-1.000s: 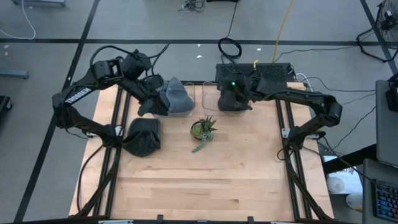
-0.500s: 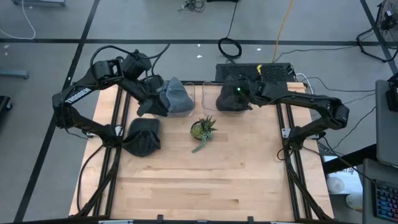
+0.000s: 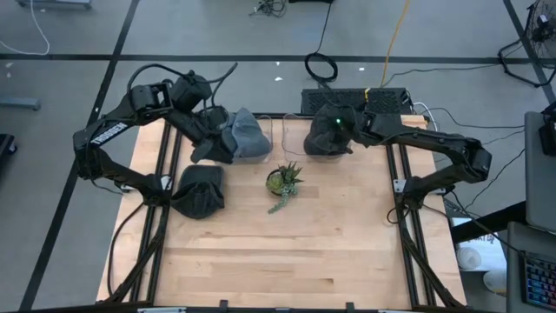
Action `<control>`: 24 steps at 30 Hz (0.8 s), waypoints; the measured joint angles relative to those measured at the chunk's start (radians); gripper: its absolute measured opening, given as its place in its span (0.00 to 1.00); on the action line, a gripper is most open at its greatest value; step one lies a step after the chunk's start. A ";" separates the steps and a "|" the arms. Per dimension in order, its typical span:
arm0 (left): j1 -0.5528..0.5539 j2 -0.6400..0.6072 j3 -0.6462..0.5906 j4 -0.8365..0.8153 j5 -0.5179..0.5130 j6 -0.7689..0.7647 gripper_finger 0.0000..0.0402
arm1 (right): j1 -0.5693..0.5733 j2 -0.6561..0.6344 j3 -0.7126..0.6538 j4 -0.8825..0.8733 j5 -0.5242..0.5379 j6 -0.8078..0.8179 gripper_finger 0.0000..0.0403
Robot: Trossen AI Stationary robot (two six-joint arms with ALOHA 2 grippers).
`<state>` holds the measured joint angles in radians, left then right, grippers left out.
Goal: Pick & Place hat
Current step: Put the right black cap into the right transparent bin, then put the black cap into the right transparent bin
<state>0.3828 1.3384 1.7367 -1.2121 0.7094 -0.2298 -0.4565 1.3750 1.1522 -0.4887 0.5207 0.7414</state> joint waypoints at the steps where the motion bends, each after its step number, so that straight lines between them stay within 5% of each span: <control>1: -0.001 0.000 0.000 -0.004 0.000 0.000 0.36 | -0.001 -0.008 0.000 0.008 -0.007 -0.023 0.31; 11: -0.002 0.000 0.000 -0.018 0.000 -0.001 0.36 | 0.000 -0.116 0.000 0.185 -0.188 -0.204 0.53; 24: -0.002 0.000 0.000 -0.047 -0.039 0.044 0.36 | 0.000 -0.132 0.001 0.445 -0.589 -0.328 0.54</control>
<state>0.3809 1.3384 1.7367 -1.2588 0.6707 -0.1856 -0.4561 1.2430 1.1530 -0.0442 -0.0688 0.4134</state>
